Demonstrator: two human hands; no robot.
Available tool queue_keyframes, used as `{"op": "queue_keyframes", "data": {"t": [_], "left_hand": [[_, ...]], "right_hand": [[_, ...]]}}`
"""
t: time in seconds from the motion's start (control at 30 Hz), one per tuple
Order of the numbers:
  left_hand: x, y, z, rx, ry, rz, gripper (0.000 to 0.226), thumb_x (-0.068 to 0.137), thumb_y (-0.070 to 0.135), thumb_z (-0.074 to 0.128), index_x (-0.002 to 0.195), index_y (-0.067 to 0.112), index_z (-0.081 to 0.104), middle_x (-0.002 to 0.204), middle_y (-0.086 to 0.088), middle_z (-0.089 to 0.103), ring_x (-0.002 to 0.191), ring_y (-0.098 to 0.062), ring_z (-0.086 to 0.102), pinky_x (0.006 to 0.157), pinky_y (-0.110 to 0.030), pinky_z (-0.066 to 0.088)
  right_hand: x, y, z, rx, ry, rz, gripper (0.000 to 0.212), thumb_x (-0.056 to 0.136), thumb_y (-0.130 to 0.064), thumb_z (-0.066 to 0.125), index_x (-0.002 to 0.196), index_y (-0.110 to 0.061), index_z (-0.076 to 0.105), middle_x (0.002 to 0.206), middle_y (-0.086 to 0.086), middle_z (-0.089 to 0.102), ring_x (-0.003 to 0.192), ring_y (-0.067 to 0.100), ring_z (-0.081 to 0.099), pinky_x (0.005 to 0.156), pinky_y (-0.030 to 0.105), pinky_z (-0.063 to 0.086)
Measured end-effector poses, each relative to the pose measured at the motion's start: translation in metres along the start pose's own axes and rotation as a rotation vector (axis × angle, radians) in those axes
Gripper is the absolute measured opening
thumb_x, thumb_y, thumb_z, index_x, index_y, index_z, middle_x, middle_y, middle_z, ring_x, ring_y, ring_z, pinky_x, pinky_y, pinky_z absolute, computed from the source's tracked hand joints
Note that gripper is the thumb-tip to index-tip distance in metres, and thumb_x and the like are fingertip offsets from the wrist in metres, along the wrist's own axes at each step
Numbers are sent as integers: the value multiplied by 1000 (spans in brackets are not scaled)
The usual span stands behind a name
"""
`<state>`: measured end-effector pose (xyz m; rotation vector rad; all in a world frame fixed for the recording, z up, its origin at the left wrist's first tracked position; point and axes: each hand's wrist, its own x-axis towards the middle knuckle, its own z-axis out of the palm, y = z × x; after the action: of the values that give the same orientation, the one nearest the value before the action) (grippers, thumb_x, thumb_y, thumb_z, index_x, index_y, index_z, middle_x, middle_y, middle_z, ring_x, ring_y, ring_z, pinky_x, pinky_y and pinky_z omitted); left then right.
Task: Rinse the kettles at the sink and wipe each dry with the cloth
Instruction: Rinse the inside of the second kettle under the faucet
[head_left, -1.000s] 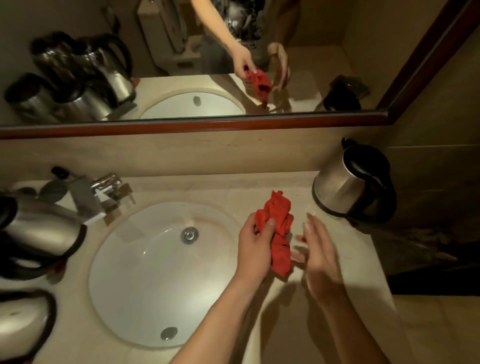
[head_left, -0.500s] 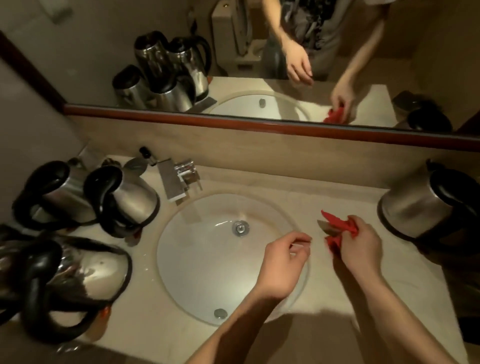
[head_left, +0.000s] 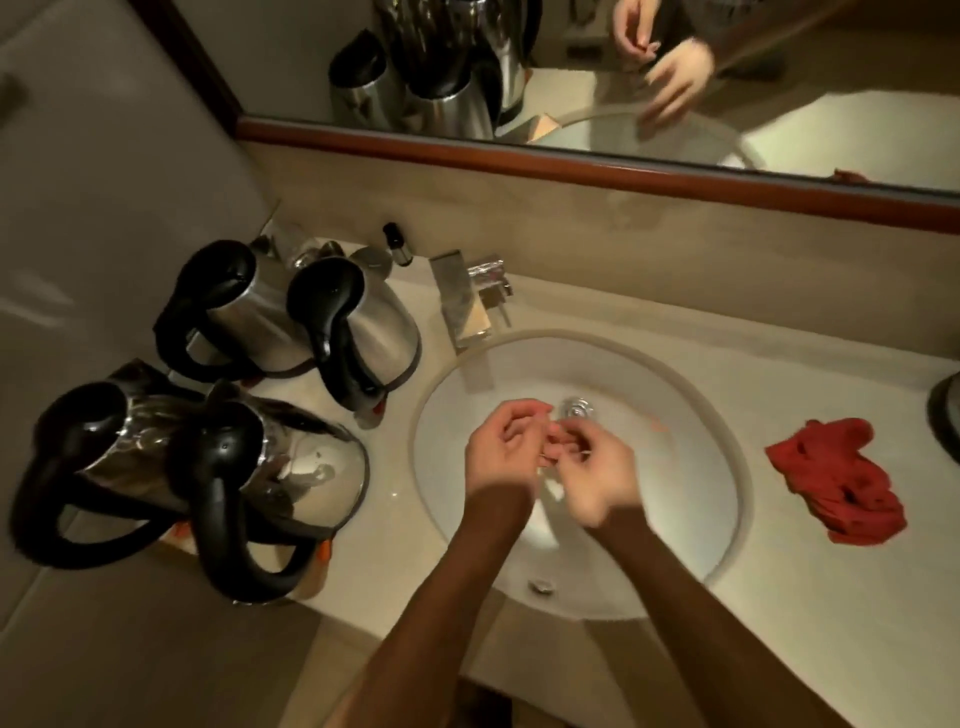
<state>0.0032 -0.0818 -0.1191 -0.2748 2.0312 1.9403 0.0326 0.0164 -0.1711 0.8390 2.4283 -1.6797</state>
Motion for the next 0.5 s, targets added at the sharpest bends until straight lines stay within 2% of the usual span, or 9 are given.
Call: {"op": "queue_keyframes", "data": {"t": [0.07, 0.17, 0.27, 0.37, 0.43, 0.5], "left_hand": [[1, 5, -30, -5, 125, 30, 9, 92, 11, 60, 91, 17, 67, 81, -8, 68, 74, -16, 65, 70, -23, 53], [11, 19, -77, -78, 329, 107, 16, 97, -2, 53, 93, 10, 62, 79, -6, 67, 72, -10, 66, 66, -17, 52], [33, 35, -116, -152, 469, 130, 18, 99, 1, 51, 91, 15, 58, 79, -4, 64, 64, -2, 63, 61, -15, 50], [49, 45, -139, -167, 552, 165, 14, 101, 7, 52, 98, 18, 59, 90, -5, 65, 77, -6, 64, 70, -19, 52], [56, 44, -148, -141, 567, 175, 11, 101, 12, 53, 102, 22, 59, 100, -6, 66, 90, -12, 65, 79, -26, 53], [63, 42, -151, -138, 584, 150, 9, 99, 20, 55, 102, 28, 58, 106, -7, 66, 99, -18, 65, 85, -31, 53]], "right_hand": [[-5, -28, 43, 109, -111, -95, 27, 89, 25, 49, 95, 8, 68, 79, 1, 70, 76, 11, 67, 71, 18, 50], [-4, -74, 94, 232, -202, -124, 20, 98, 4, 56, 106, -2, 73, 87, -4, 76, 77, -3, 69, 71, 10, 49], [5, -119, 131, 399, -250, -97, 19, 107, -16, 56, 118, -7, 67, 89, -7, 71, 76, -8, 67, 69, 9, 50], [18, -152, 159, 459, -242, -86, 23, 107, -27, 56, 123, -11, 60, 91, -7, 66, 71, -11, 64, 66, 12, 50], [26, -163, 169, 408, -185, -44, 25, 106, -34, 58, 114, -10, 59, 82, -7, 63, 62, -9, 62, 61, 13, 46], [34, -165, 176, 321, -124, -1, 33, 104, -43, 58, 93, -12, 61, 73, -5, 62, 60, 1, 61, 60, 19, 42]]}}
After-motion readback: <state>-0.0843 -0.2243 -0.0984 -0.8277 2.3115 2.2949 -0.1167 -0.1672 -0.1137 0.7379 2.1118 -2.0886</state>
